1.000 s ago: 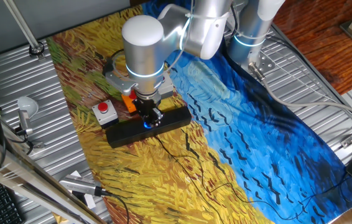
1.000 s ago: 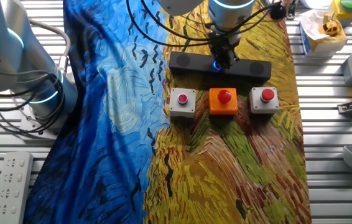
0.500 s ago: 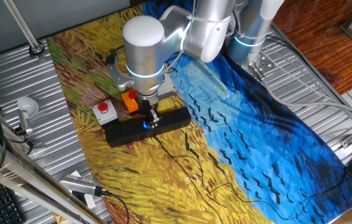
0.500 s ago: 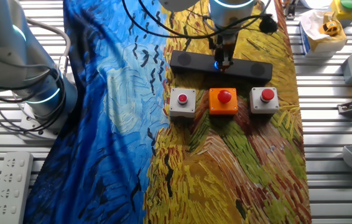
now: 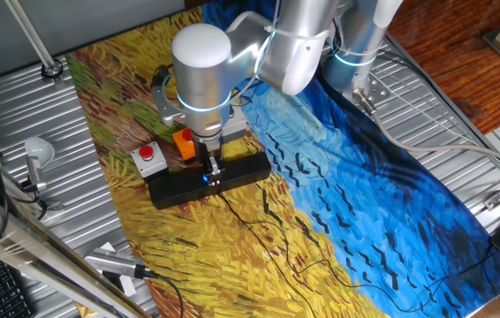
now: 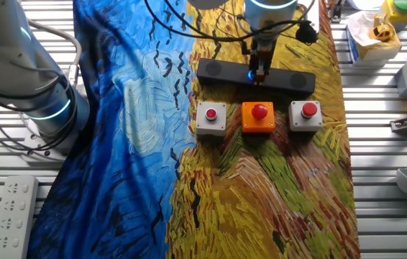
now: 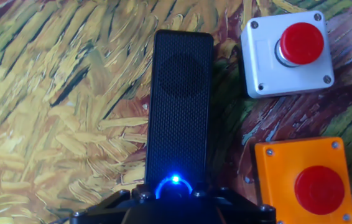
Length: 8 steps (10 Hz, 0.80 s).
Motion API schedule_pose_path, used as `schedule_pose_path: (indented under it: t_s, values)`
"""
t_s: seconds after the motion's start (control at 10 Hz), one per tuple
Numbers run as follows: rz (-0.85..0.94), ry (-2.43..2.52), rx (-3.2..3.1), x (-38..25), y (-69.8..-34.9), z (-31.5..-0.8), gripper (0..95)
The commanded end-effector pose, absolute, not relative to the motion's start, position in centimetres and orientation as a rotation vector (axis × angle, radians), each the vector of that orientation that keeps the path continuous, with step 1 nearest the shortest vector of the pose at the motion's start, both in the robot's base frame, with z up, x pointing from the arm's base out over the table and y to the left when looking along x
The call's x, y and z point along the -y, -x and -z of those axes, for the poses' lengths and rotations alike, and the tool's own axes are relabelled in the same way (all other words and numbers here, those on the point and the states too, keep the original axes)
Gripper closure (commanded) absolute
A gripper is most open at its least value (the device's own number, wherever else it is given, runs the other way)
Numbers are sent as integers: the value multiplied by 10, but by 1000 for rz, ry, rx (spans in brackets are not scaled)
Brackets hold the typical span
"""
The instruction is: Turn the knob to increase the volume of the speaker
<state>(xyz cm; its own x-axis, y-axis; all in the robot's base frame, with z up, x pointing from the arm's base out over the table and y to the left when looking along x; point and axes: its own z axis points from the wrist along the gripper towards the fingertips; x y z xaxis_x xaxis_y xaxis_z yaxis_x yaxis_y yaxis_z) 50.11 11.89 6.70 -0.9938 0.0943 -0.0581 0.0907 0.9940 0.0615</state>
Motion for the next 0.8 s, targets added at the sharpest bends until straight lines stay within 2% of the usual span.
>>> schedule_pose_path:
  t_s: [0.1, 0.8]
  values:
    - [19, 972, -2938, -122, -498, -79, 570]
    - [5, 2258, -2063, -124, -496, -88, 570]
